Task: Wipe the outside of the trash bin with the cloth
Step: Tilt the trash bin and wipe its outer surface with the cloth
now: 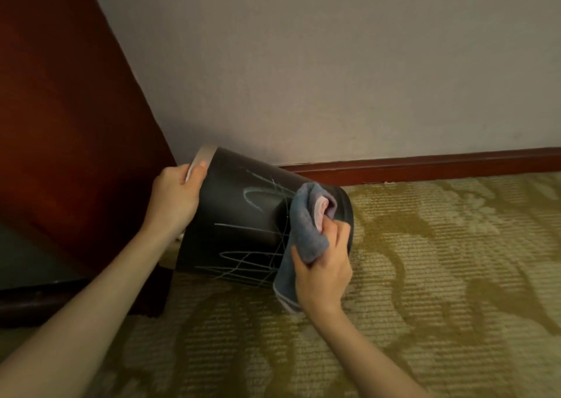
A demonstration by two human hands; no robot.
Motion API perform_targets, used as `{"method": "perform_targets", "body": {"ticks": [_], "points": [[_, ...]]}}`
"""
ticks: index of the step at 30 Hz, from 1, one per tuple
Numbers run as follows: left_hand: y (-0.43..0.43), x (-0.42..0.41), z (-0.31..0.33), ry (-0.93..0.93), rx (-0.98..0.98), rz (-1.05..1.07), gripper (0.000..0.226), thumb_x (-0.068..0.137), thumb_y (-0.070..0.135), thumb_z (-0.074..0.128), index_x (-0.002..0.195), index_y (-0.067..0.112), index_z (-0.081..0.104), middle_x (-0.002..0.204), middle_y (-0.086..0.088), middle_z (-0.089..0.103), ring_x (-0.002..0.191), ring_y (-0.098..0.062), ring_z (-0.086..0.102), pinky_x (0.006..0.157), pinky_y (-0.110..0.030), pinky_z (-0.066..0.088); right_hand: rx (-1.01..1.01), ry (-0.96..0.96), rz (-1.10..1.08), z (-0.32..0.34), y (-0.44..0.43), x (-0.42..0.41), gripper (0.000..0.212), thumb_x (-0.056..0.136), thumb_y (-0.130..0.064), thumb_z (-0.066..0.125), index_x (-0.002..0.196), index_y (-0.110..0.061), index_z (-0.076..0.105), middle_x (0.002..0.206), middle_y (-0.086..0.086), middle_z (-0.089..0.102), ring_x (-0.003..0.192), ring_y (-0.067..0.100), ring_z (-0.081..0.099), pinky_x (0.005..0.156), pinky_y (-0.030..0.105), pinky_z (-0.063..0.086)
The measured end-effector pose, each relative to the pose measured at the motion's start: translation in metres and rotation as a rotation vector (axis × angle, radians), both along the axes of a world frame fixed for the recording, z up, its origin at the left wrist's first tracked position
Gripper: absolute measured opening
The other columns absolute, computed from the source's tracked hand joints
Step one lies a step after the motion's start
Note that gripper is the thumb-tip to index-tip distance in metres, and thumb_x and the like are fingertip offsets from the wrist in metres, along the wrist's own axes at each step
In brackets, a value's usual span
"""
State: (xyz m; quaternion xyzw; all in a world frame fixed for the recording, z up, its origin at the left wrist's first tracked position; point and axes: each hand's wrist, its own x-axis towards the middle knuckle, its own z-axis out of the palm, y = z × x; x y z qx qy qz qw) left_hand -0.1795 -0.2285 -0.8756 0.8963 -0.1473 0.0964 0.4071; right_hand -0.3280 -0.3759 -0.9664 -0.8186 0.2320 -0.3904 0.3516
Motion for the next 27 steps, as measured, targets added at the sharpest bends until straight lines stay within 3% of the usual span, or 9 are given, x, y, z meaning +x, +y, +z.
{"method": "perform_targets", "body": {"ticks": [6, 12, 16, 19, 22, 24, 27], "points": [[-0.017, -0.016, 0.005, -0.055, -0.041, -0.057, 0.05, 0.094, 0.032, 0.045, 0.051, 0.006, 0.046, 0.047, -0.007, 0.043, 0.044, -0.024, 0.043, 0.045, -0.033, 0.027, 0.092, 0.003, 0.01, 0.013, -0.033, 0.008, 0.038, 0.075, -0.035, 0.059, 0.106, -0.016, 0.048, 0.097, 0.007, 0.05, 0.071, 0.027, 0.056, 0.054, 0.038, 0.045], [-0.037, -0.033, 0.009, -0.127, -0.023, -0.184, 0.051, 0.094, 0.028, 0.046, 0.052, 0.0, 0.04, 0.046, -0.008, 0.035, 0.039, -0.012, 0.031, 0.043, -0.029, 0.021, 0.186, 0.139, -0.11, 0.036, -0.074, 0.029, 0.025, 0.079, -0.038, 0.063, 0.088, -0.022, 0.045, 0.096, 0.011, 0.059, 0.081, 0.033, 0.057, 0.066, 0.035, 0.039], [-0.048, -0.041, 0.011, -0.155, -0.019, -0.241, 0.051, 0.093, 0.031, 0.047, 0.051, 0.006, 0.033, 0.046, -0.006, 0.031, 0.04, -0.011, 0.029, 0.043, -0.029, 0.019, 0.249, 0.321, -0.102, 0.048, -0.112, 0.052, 0.035, 0.077, -0.04, 0.062, 0.096, -0.011, 0.06, 0.098, 0.017, 0.064, 0.087, 0.037, 0.059, 0.068, 0.035, 0.039], [-0.053, -0.047, 0.01, -0.156, -0.024, -0.311, 0.052, 0.093, 0.034, 0.047, 0.053, 0.003, 0.037, 0.046, -0.012, 0.034, 0.041, -0.014, 0.032, 0.045, -0.035, 0.022, 0.345, 0.491, -0.094, 0.05, -0.139, 0.068, 0.05, 0.078, -0.041, 0.063, 0.11, -0.003, 0.056, 0.112, 0.022, 0.059, 0.096, 0.04, 0.057, 0.07, 0.036, 0.039], [-0.058, -0.049, 0.012, -0.162, -0.025, -0.327, 0.051, 0.093, 0.034, 0.047, 0.051, 0.007, 0.036, 0.044, -0.004, 0.033, 0.04, -0.011, 0.03, 0.043, -0.032, 0.021, 0.404, 0.584, -0.057, 0.048, -0.154, 0.077, 0.062, 0.079, -0.043, 0.064, 0.12, 0.0, 0.049, 0.121, 0.023, 0.054, 0.104, 0.04, 0.054, 0.074, 0.037, 0.04], [-0.06, -0.048, 0.012, -0.149, -0.032, -0.317, 0.052, 0.093, 0.034, 0.047, 0.052, 0.006, 0.034, 0.045, -0.003, 0.031, 0.041, -0.011, 0.028, 0.043, -0.033, 0.019, 0.407, 0.577, -0.052, 0.047, -0.155, 0.079, 0.06, 0.078, -0.044, 0.063, 0.119, -0.001, 0.05, 0.119, 0.022, 0.055, 0.102, 0.04, 0.055, 0.074, 0.038, 0.041], [-0.059, -0.048, 0.011, -0.136, -0.044, -0.288, 0.052, 0.094, 0.033, 0.047, 0.052, 0.009, 0.03, 0.046, 0.001, 0.025, 0.04, -0.009, 0.024, 0.043, -0.029, 0.016, 0.385, 0.477, -0.045, 0.046, -0.147, 0.073, 0.037, 0.077, -0.041, 0.063, 0.095, -0.01, 0.056, 0.105, 0.019, 0.062, 0.081, 0.032, 0.054, 0.068, 0.035, 0.039]]}}
